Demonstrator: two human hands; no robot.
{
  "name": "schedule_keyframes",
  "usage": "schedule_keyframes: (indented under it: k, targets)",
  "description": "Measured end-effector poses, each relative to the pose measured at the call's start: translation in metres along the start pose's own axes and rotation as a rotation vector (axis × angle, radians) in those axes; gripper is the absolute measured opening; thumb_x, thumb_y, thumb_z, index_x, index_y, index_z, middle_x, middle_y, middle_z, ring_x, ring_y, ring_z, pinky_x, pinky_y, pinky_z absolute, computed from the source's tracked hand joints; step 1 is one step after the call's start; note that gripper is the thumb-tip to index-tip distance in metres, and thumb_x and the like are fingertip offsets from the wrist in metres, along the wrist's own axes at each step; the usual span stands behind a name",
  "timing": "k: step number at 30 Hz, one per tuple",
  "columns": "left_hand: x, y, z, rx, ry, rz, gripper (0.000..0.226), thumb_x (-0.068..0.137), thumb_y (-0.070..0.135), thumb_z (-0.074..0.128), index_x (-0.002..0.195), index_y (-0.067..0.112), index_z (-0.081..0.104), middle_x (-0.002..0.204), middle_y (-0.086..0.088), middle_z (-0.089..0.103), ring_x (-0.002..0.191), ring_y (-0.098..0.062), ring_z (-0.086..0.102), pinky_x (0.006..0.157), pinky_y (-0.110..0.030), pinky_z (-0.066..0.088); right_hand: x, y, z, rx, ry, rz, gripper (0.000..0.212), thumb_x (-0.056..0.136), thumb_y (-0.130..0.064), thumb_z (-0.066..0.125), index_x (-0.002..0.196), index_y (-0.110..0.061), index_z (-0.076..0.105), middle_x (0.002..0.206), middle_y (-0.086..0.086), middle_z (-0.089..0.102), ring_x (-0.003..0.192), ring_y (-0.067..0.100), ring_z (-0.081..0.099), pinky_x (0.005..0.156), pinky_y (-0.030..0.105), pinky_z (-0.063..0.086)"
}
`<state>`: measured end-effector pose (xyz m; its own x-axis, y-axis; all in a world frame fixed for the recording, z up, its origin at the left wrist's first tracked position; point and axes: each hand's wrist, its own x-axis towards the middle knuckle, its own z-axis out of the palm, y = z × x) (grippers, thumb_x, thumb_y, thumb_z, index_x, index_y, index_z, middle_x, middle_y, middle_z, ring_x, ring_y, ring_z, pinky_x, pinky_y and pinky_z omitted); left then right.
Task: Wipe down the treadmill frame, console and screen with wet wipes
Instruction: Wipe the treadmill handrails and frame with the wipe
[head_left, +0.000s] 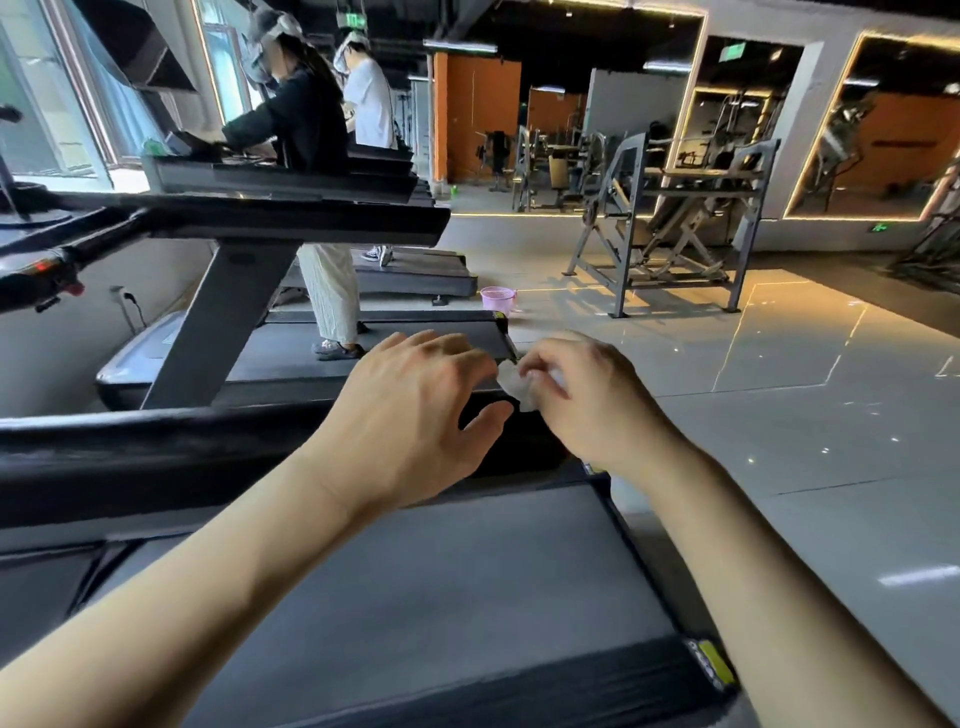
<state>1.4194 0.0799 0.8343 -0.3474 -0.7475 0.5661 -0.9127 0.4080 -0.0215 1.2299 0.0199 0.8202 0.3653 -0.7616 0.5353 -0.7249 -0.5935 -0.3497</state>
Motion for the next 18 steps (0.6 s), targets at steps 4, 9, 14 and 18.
schedule_keyframes:
  k: [4, 9, 14, 18]
  targets:
    - [0.02, 0.003, 0.003, -0.027, -0.051, -0.024, 0.04, 0.089, 0.058, 0.045, 0.097, 0.029, 0.071, 0.092, 0.009, 0.07, 0.088, -0.019, 0.064, 0.067, -0.031, 0.039, 0.032, 0.021, -0.021, 0.204, -0.446, 0.11, 0.024, 0.1, -0.011, 0.054, 0.088, -0.02, 0.073, 0.066, -0.017, 0.061, 0.063, -0.003, 0.051, 0.061, 0.013, 0.036]
    - [0.036, 0.009, 0.0, -0.108, -0.169, -0.067, 0.033, 0.092, 0.061, 0.054, 0.102, 0.034, 0.07, 0.091, 0.018, 0.069, 0.088, -0.007, 0.065, 0.08, -0.032, 0.054, 0.052, 0.052, -0.009, 0.519, -0.638, 0.158, 0.017, 0.103, -0.011, 0.057, 0.099, -0.008, 0.074, 0.084, 0.005, 0.062, 0.082, 0.014, 0.053, 0.082, 0.033, 0.042]
    - [0.044, 0.018, 0.003, -0.055, -0.236, -0.128, 0.031, 0.089, 0.065, 0.057, 0.102, 0.038, 0.068, 0.09, 0.021, 0.069, 0.084, 0.001, 0.063, 0.078, -0.027, 0.054, 0.057, 0.08, 0.017, 0.996, -0.856, 0.155, 0.015, 0.094, -0.006, 0.057, 0.097, 0.0, 0.07, 0.078, 0.01, 0.048, 0.067, 0.017, 0.044, 0.06, 0.028, 0.036]
    - [0.047, 0.029, 0.004, -0.004, -0.216, -0.267, 0.042, 0.084, 0.072, 0.054, 0.107, 0.041, 0.068, 0.092, 0.023, 0.068, 0.087, 0.005, 0.062, 0.079, -0.022, 0.053, 0.061, 0.096, 0.039, 1.201, -1.069, 0.042, 0.026, 0.1, 0.005, 0.033, 0.106, 0.004, 0.058, 0.069, -0.001, 0.039, 0.059, 0.006, 0.036, 0.056, 0.021, 0.033]
